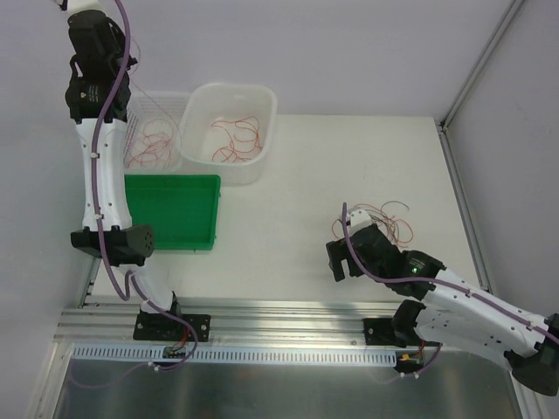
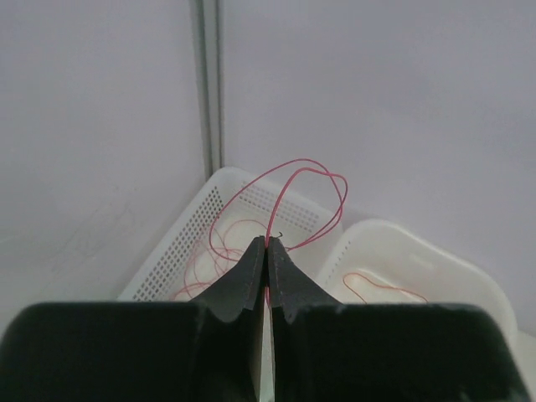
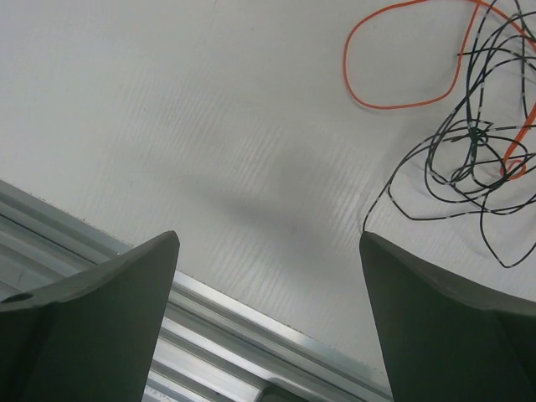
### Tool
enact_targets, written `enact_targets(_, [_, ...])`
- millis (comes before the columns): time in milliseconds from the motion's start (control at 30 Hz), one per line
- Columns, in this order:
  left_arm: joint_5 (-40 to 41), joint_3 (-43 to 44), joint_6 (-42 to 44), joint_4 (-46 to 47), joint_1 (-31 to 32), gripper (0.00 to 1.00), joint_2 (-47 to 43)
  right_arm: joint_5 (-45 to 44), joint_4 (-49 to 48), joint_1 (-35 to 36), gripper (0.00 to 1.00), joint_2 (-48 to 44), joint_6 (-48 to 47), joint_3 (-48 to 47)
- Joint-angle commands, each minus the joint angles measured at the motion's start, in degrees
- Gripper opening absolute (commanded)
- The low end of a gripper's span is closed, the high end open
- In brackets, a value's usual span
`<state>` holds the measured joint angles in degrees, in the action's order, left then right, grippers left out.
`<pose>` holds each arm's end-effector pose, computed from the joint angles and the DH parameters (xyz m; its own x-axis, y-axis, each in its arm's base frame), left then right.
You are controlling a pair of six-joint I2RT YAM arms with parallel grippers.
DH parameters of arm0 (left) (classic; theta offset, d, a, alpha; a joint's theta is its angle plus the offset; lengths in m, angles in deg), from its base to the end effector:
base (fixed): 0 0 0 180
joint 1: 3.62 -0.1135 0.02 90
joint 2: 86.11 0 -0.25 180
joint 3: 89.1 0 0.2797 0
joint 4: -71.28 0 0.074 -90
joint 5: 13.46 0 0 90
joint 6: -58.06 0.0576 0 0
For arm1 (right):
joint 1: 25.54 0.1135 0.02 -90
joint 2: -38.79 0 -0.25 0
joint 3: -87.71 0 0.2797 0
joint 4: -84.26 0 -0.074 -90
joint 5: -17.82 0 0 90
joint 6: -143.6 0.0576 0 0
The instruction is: Untangle the cables
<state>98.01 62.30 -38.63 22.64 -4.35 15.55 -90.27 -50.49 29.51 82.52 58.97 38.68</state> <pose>0.3786 0.0259 0.5742 0.0631 -0.1076 -0.9922 -0.3730 0.9196 -0.1235 0.1387 0.1673 0.2295 -0.4264 -0.4548 -0.7819 -0.6055 0.7857 -0.1268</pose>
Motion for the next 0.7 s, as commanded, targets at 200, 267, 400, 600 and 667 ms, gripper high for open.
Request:
enact_targets(200, [1.12,1.96,-2.44,15.50,-5.86,0.00,8.98,5.34,-6.23,-0.11,0.94,7.42,-1.94,-2.82])
enact_targets(267, [1.20,1.17,-2.27,18.05,-6.12,0.00,12.23,5.78,-6.23,-0.11,0.95,8.48,-2.46,-3.69])
enact_targets(400, [1.73,-0.68,-2.70,20.69,-6.82,0.05,17.94,6.13,-6.32,-0.11,0.95,9.54,-3.26,-4.40])
enact_targets(600, [2.78,-9.19,-4.46,20.69,-7.71,0.59,18.58,3.85,-5.27,-0.20,0.95,9.10,-2.55,-4.93])
enact_targets(667, [2.35,-13.31,-4.81,20.78,-7.79,0.69,14.98,2.62,-4.39,-0.29,0.95,8.40,-2.55,-5.37])
